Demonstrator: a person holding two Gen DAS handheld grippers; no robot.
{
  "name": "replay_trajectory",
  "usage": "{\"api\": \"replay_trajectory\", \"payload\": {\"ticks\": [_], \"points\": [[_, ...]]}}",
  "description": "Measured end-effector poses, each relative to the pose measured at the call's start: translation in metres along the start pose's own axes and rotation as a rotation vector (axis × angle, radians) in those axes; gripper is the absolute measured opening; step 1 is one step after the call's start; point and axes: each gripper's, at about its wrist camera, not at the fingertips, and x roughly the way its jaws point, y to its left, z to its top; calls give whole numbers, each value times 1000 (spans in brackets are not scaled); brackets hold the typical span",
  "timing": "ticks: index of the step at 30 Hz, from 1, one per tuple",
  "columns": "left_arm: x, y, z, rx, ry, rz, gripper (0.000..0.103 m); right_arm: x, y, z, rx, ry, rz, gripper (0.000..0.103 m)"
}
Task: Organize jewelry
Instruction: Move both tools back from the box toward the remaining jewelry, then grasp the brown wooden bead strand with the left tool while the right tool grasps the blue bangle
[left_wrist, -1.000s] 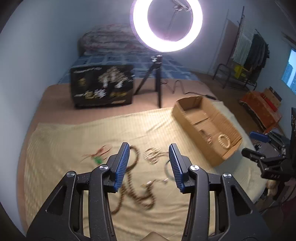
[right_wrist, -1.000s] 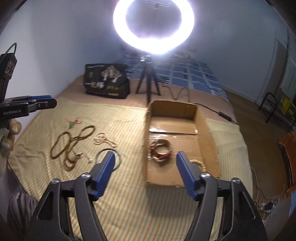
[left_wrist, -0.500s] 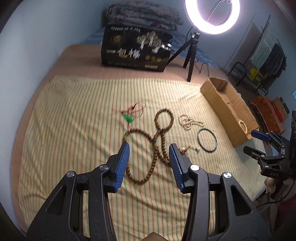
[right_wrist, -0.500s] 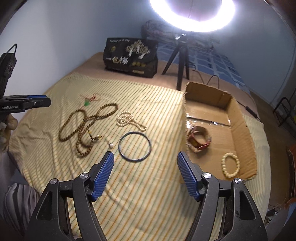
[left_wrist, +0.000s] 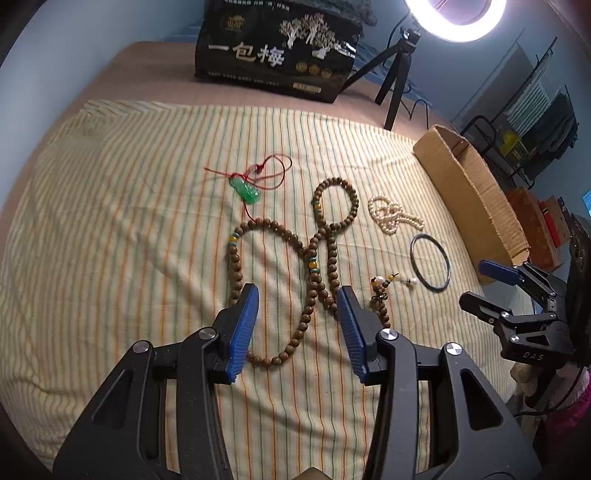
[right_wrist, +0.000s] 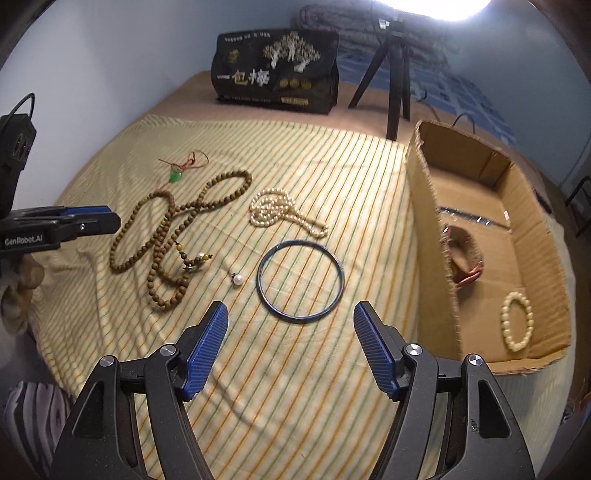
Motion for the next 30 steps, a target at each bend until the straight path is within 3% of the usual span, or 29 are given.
{"api": "replay_trajectory", "payload": {"ticks": [7, 21, 30], "points": [[18, 2, 0, -15, 28, -17, 45, 26, 1, 0, 10, 54, -10, 70], [41, 4, 8, -30, 45, -21, 45, 47, -5, 6, 20, 76, -46, 71], [50, -4, 14, -18, 52, -18, 45, 52, -7, 9, 18, 75, -49, 80]]}}
